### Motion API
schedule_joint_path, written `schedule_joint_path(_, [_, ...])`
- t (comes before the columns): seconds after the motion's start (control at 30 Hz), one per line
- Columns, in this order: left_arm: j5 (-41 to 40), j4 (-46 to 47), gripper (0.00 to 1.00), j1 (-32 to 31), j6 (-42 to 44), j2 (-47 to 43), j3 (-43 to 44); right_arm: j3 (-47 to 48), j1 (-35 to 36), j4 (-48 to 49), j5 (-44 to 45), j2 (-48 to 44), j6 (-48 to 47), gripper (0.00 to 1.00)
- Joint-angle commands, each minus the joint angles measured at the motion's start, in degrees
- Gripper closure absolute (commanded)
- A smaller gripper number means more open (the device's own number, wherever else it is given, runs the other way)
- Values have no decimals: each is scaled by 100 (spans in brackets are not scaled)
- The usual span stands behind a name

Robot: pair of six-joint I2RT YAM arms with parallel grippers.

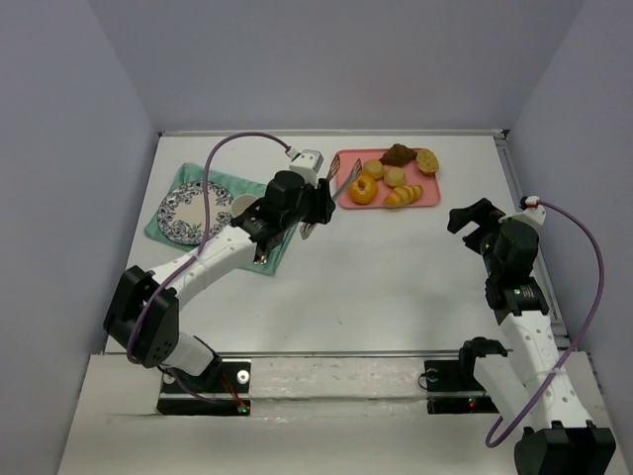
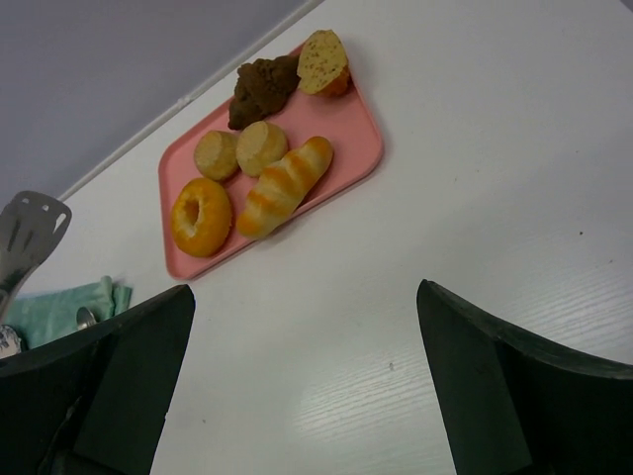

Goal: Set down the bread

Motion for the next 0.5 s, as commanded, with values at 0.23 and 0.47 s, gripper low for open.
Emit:
schedule_joint_path(0.23, [-80, 260, 37, 9, -64, 664, 759, -56, 10, 118, -70, -42, 22, 0])
schedule_joint_path(0.47, [227, -118, 42, 158, -134, 1605, 1585, -56, 10, 127, -35, -33, 22, 0])
